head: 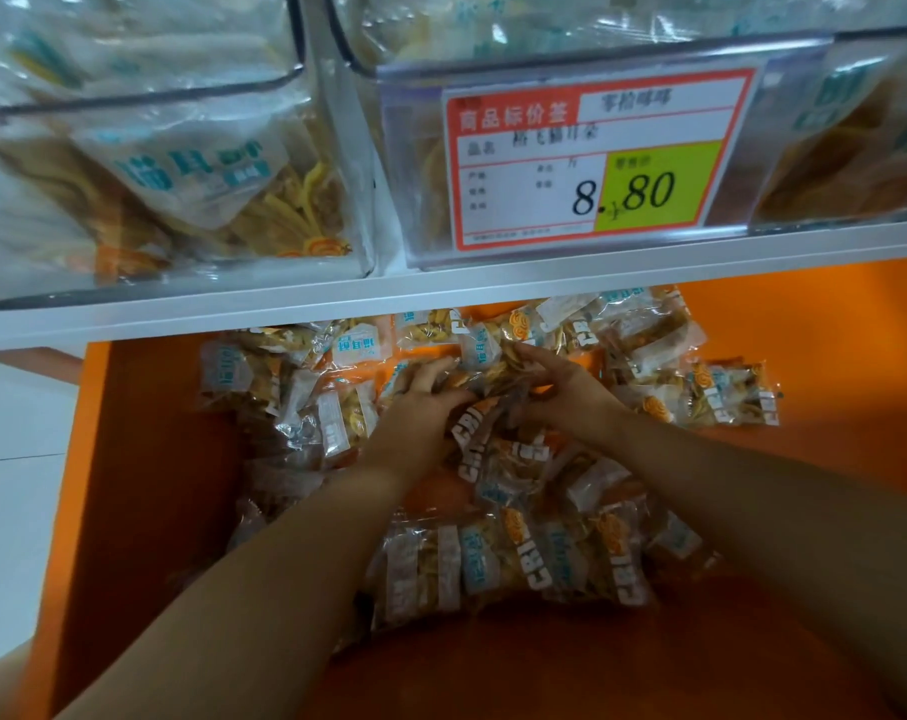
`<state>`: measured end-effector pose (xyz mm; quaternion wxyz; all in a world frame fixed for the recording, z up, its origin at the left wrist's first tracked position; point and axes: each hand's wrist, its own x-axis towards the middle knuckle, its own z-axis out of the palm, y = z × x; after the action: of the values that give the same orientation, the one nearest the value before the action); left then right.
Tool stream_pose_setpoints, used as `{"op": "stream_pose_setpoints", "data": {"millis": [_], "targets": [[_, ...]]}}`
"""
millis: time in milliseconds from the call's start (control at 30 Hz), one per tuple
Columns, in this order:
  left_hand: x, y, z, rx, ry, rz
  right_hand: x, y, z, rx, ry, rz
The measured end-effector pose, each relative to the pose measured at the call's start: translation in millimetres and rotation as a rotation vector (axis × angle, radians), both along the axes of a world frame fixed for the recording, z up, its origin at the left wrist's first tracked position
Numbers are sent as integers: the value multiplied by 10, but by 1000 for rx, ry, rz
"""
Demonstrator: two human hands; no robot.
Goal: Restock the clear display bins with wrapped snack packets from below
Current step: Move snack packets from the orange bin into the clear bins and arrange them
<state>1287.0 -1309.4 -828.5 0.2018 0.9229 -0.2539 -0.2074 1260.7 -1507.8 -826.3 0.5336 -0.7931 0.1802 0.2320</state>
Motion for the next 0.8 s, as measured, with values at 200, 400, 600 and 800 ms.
{"op": "stream_pose_setpoints", "data": {"millis": [200, 400, 600, 800], "targets": [[68, 44, -6, -139, 46, 112, 39, 20, 20, -114, -49, -122], [125, 56, 238, -61, 41, 104, 18, 7, 217, -196, -57, -139], [54, 126, 692, -67, 15, 72, -63, -27, 652, -229, -61, -33], [-273, 380, 1342, -161, -111, 70, -407, 29, 1222, -222, -195, 17]]}}
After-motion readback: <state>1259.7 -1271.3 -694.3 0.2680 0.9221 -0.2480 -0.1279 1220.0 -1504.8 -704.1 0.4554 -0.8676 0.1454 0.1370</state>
